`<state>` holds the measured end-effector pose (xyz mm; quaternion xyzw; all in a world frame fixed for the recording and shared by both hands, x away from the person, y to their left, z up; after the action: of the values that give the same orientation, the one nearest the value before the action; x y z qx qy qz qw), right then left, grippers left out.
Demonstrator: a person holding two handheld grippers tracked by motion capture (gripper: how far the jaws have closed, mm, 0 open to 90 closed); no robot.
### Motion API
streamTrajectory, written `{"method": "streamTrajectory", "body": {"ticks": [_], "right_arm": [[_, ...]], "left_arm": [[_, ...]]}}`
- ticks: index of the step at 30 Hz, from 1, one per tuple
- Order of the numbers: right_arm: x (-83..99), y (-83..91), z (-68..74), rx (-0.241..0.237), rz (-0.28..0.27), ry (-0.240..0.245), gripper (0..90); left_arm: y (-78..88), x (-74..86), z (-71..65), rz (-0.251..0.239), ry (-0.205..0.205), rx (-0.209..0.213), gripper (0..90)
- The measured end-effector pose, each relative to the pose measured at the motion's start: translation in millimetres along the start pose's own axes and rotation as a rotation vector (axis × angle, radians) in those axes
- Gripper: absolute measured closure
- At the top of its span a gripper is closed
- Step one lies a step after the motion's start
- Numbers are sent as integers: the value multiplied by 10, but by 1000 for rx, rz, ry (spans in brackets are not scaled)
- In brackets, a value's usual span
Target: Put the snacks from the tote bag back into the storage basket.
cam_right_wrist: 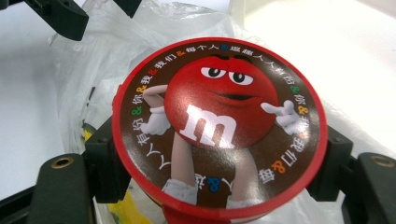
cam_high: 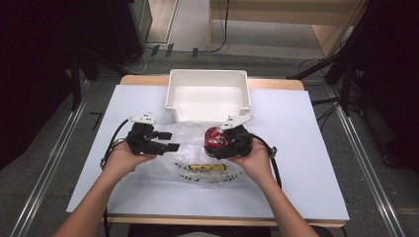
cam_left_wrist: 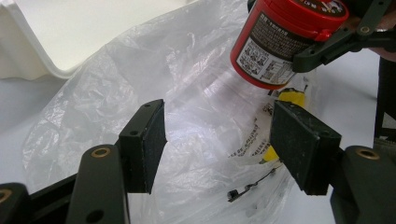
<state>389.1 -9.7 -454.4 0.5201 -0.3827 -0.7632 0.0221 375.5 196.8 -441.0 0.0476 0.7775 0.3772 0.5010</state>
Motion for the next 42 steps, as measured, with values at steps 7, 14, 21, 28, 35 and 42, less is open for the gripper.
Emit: {"method": "streamTrajectory", "body": {"ticks": [7,14,21,28,35,42], "right_arm": [[-49,43,-21,-35,12,28,259],[-154,38,-36,-71,24,44,259],[-319,49,-127,-87,17,43,259],[-495,92,-172,-67,4,51,259],[-695,86,-243,-49,1,66,259],[-855,18,-320,-40,-10,53,260]], "left_arm": [[7,6,-5,3,0,-2,376],[5,9,3,5,0,-8,376],[9,19,27,7,5,-10,376],[-3,23,26,8,5,-10,376],[-3,24,30,9,7,-15,377],[6,31,42,13,3,-25,376]]}}
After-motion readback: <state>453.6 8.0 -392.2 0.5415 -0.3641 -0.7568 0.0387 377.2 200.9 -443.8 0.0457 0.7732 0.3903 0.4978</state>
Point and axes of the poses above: each handheld gripper's, and its own axes: y roughly backward along the jaws, x roughly out of its underside, z roughly to its left, the point moved 7 cm from there along -y, roughly forward along the jaws, and after that the axes turned 5 degrees about -y, right-handed, at the moved point
